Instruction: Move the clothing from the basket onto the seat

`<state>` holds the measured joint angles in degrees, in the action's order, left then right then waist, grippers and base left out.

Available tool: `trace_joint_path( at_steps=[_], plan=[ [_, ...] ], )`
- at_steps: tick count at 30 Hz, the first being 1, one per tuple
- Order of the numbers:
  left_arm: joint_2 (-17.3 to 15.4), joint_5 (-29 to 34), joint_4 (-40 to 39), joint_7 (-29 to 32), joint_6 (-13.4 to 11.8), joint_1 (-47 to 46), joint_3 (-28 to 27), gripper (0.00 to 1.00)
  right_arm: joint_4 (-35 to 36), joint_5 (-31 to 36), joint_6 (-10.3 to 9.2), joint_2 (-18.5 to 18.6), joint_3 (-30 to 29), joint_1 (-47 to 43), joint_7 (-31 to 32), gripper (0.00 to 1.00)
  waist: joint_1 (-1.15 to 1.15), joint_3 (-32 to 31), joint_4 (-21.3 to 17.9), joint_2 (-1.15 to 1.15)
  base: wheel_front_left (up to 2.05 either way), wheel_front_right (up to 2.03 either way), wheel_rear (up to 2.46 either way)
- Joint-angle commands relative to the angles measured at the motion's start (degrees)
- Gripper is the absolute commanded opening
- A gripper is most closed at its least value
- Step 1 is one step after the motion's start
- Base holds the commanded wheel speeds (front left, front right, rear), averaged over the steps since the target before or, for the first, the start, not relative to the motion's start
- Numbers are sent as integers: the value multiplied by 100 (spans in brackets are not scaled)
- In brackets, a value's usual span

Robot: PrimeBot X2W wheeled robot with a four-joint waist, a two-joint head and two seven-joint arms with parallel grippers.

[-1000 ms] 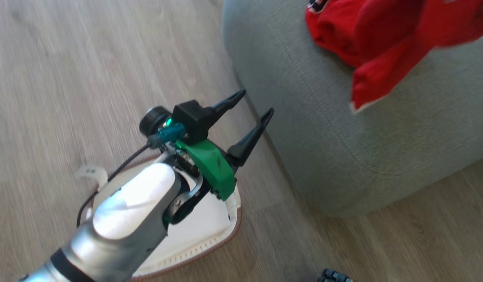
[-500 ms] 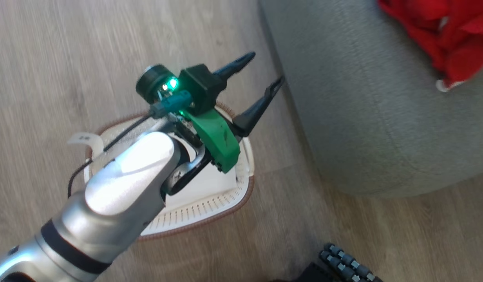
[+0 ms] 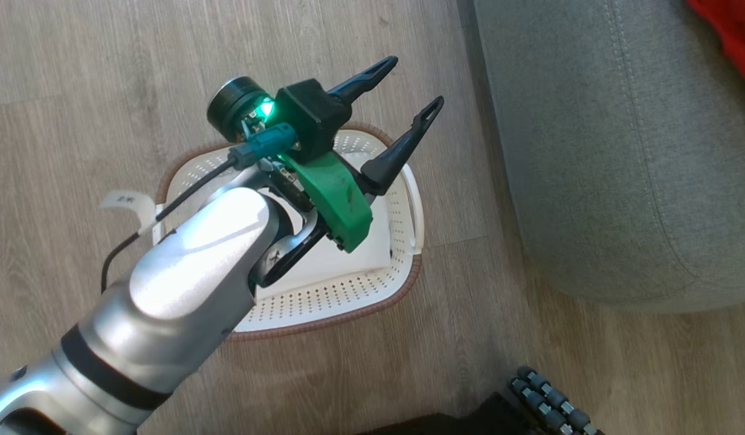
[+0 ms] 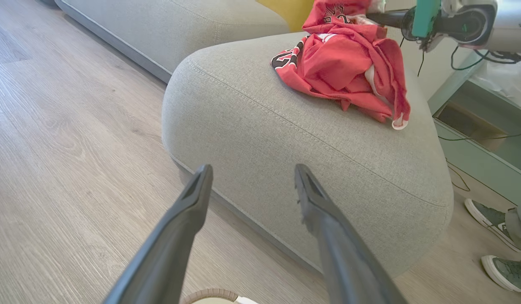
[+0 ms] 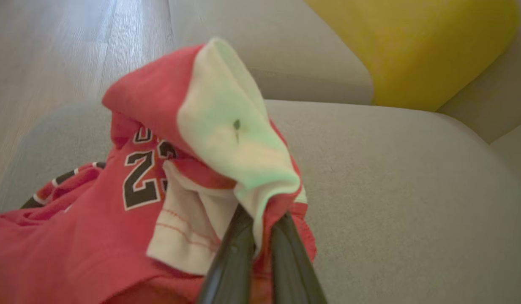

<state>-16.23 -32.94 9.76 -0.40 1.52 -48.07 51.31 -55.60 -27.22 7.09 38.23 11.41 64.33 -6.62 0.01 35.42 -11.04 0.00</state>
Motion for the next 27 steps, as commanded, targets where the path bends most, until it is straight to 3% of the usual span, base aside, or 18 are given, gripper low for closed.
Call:
trace_joint_path(
  at_steps=[1,16,27],
  plan=[
    [-32,31,-126,-71,21,-183,-147,100,-40,-40,40,154,94,107,216,100,-1,-25,16,0,0,0,0],
    [18,-129,180,-354,16,37,-143,100,-109,-135,40,229,980,84,618,100,-1,-735,-153,0,0,0,0],
    [-46,-371,346,-706,-98,478,-280,100,401,-437,40,459,1499,-315,284,100,-1,-1676,-150,0,0,0,0]
  ],
)
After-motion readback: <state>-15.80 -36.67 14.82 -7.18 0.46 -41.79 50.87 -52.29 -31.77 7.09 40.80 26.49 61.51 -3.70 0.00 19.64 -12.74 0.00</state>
